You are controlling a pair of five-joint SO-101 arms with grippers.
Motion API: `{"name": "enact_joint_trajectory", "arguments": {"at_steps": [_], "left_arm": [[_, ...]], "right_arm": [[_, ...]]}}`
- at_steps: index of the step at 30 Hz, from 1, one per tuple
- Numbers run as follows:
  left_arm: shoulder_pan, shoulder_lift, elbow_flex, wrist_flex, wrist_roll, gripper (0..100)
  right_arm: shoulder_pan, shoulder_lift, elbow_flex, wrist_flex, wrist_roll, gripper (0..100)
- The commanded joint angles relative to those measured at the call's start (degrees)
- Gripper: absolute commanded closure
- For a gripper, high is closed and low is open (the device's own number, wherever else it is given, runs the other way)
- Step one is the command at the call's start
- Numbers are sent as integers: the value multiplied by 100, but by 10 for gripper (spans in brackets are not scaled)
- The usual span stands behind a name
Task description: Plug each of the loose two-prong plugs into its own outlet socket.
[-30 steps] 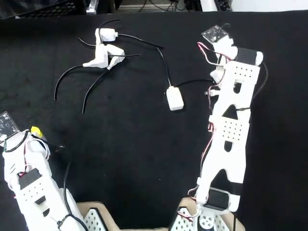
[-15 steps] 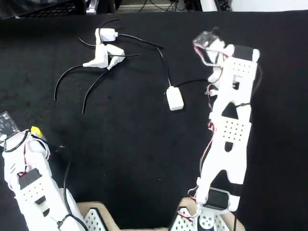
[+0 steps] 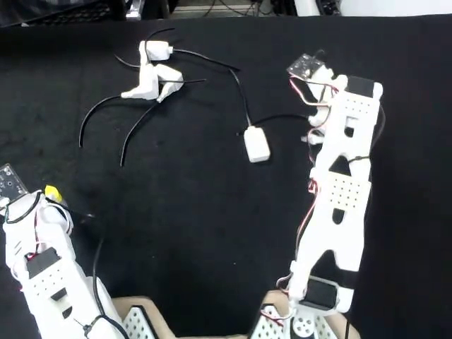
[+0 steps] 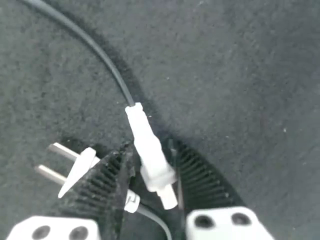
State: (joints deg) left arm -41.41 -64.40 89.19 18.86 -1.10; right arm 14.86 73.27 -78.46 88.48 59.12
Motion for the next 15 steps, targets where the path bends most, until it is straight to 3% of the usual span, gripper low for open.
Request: {"name": "enact_joint_trajectory", "arguments": {"at_steps": [1,4,8,15], "left_arm": [[57,-44,-22,-132,-62,819],[57,-44,-22,-132,-62,819],[57,-44,-22,-132,-62,819],[57,-44,-22,-132,-62,819]], "right_arm": [[35,-40,-901,308,-141,924],[-185,-84,-1833,879,-299,924],[-826,-813,-1569,1257,-369,924],[-2330,-1446,-1701,1248,-2356,924]]}}
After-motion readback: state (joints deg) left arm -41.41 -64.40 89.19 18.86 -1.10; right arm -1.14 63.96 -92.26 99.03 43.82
